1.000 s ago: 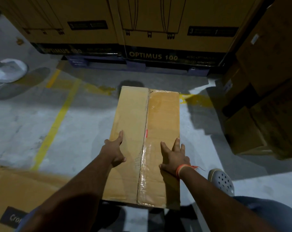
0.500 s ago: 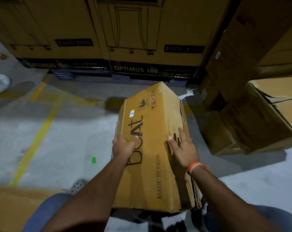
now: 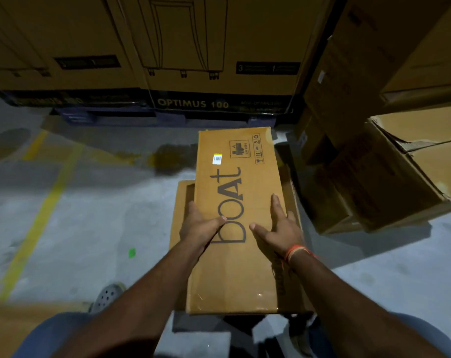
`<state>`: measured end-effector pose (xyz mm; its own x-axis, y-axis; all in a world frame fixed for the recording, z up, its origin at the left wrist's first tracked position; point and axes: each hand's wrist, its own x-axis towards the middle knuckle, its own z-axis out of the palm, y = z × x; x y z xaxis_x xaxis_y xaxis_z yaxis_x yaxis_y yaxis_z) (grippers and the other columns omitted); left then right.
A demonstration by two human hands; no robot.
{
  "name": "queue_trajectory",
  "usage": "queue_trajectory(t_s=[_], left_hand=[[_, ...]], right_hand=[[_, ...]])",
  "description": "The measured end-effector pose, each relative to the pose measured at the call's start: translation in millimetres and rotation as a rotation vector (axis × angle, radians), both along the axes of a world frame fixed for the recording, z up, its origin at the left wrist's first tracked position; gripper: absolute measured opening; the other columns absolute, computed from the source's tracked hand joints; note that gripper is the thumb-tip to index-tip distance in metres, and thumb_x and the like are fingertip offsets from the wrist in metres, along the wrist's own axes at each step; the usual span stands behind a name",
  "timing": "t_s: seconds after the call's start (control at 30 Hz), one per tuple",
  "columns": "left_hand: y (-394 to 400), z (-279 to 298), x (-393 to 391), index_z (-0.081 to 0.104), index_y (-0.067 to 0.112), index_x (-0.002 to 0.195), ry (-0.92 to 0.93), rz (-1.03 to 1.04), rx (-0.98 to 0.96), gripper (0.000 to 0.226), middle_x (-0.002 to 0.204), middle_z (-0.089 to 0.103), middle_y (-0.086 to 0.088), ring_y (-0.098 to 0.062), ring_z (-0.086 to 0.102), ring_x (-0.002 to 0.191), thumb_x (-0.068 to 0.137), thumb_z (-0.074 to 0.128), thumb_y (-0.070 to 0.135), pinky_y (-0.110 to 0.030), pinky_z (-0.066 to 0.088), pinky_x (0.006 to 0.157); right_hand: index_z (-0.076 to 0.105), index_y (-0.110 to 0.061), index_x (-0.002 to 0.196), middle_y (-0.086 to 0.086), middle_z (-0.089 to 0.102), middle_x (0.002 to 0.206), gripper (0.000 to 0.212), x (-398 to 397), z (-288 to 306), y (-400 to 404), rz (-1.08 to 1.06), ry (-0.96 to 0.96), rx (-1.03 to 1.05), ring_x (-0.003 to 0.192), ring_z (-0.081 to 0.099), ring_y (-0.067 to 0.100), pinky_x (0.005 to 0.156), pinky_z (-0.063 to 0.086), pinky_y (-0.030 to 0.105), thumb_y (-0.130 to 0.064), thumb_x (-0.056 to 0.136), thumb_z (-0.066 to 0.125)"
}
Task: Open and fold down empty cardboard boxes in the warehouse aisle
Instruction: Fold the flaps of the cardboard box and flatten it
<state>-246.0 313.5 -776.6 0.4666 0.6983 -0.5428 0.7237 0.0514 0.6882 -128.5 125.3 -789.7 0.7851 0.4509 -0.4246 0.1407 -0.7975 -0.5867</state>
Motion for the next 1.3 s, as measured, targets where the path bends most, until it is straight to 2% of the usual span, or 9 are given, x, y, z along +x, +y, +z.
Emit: queue_trajectory(t_s=[0.2, 0.27, 0.37, 0.5, 0.77, 1.03, 1.13, 1.2, 1.3], left_hand=[[24.4, 56.6, -32.8, 0.023, 0.04, 0.149, 0.077, -0.091, 0.362, 0.107, 0.143, 0.054, 0.001, -0.033, 0.056, 0.123, 0.054, 0.063, 0.067, -0.049, 0.053, 0.096], [24.1, 63.0, -38.4, 0.019, 0.038, 0.155, -0.004, -0.17, 0.215, 0.105, 0.148, 0.05, 0.004, -0.027, 0.052, 0.13, 0.066, 0.068, 0.063, -0.045, 0.047, 0.105], [18.6, 33.1, -37.8, 0.013, 0.026, 0.16, -0.017, -0.36, -0.084, 0.103, 0.144, 0.052, 0.005, -0.02, 0.052, 0.128, 0.082, 0.077, 0.045, -0.033, 0.044, 0.107], [10.4, -7.0, -25.5, -0.002, 0.022, 0.164, 0.154, -0.665, 0.131, 0.111, 0.171, 0.006, -0.004, -0.028, 0.008, 0.156, 0.085, 0.071, 0.053, -0.038, 0.02, 0.125], [-6.6, -27.6, -7.8, 0.007, 0.011, 0.163, 0.181, -0.756, 0.211, 0.098, 0.168, 0.017, -0.013, -0.036, 0.016, 0.154, 0.083, 0.053, 0.043, -0.045, 0.02, 0.125], [-0.3, -31.2, -25.4, 0.01, 0.016, 0.162, 0.295, -0.818, 0.401, 0.083, 0.169, 0.003, -0.016, -0.042, -0.006, 0.155, 0.094, 0.057, 0.017, -0.049, -0.001, 0.125], [2.5, -36.9, -34.3, 0.011, 0.018, 0.162, 0.345, -0.871, 0.405, 0.083, 0.169, 0.001, -0.016, -0.043, -0.007, 0.154, 0.095, 0.059, 0.019, -0.05, -0.001, 0.125], [4.2, -39.8, -38.5, 0.011, 0.019, 0.162, 0.371, -0.877, 0.397, 0.084, 0.169, 0.001, -0.016, -0.044, -0.006, 0.154, 0.095, 0.061, 0.026, -0.05, 0.001, 0.126], [7.0, -41.2, -37.8, 0.011, 0.019, 0.163, 0.394, -0.861, 0.405, 0.085, 0.169, 0.001, -0.016, -0.044, -0.004, 0.154, 0.096, 0.061, 0.037, -0.051, 0.004, 0.126]], right_hand=[[0.017, -0.047, 0.157, -0.003, 0.041, 0.153, 0.103, -8.6, -28.1, 47.8, 0.007, 0.231, 0.345, 0.136, 0.046, 0.018, 0.116, 0.037, 0.044, -0.083, 0.072, 0.062], [0.04, -0.043, 0.15, 0.01, 0.052, 0.144, 0.087, -2.9, -36.9, 59.2, -0.065, 0.217, 0.223, 0.13, 0.052, 0.027, 0.115, 0.037, 0.045, -0.088, 0.077, 0.048], [0.063, -0.019, 0.136, 0.027, 0.055, 0.138, 0.062, 13.5, -34.7, 60.8, -0.297, 0.116, 0.11, 0.131, 0.047, 0.042, 0.115, 0.034, 0.043, -0.062, 0.1, 0.034], [0.054, -0.01, 0.143, 0.024, 0.05, 0.145, 0.054, 13.0, -4.9, 48.3, -0.197, -0.119, 0.028, 0.134, 0.044, 0.041, 0.112, 0.034, 0.041, -0.046, 0.104, 0.041], [0.041, -0.015, 0.151, 0.01, 0.045, 0.149, 0.056, -40.5, -1.4, 61.5, 0.425, -0.188, 0.022, 0.137, 0.043, 0.027, 0.113, 0.03, 0.027, -0.02, 0.097, 0.055], [0.018, -0.017, 0.16, 0.017, 0.045, 0.152, 0.067, -64.3, -33.1, 86.4, 0.54, 0.093, -0.042, 0.133, 0.048, 0.032, 0.108, 0.039, 0.032, -0.019, 0.099, 0.047], [0.006, -0.019, 0.162, 0.013, 0.02, 0.166, 0.077, -66.7, -47.7, 89.9, 0.53, 0.172, -0.13, 0.15, 0.024, 0.032, 0.12, 0.023, 0.037, -0.026, 0.1, 0.051], [-0.004, -0.02, 0.161, 0.013, -0.003, 0.168, 0.083, -64.0, -53.4, 90.0, 0.539, 0.065, -0.315, 0.154, 0.0, 0.035, 0.124, 0.012, 0.046, -0.037, 0.1, 0.05], [-0.011, -0.019, 0.16, 0.011, -0.017, 0.167, 0.091, -64.4, -45.2, 85.9, 0.452, -0.1, -0.457, 0.154, -0.013, 0.033, 0.122, 0.012, 0.05, -0.044, 0.099, 0.051]])
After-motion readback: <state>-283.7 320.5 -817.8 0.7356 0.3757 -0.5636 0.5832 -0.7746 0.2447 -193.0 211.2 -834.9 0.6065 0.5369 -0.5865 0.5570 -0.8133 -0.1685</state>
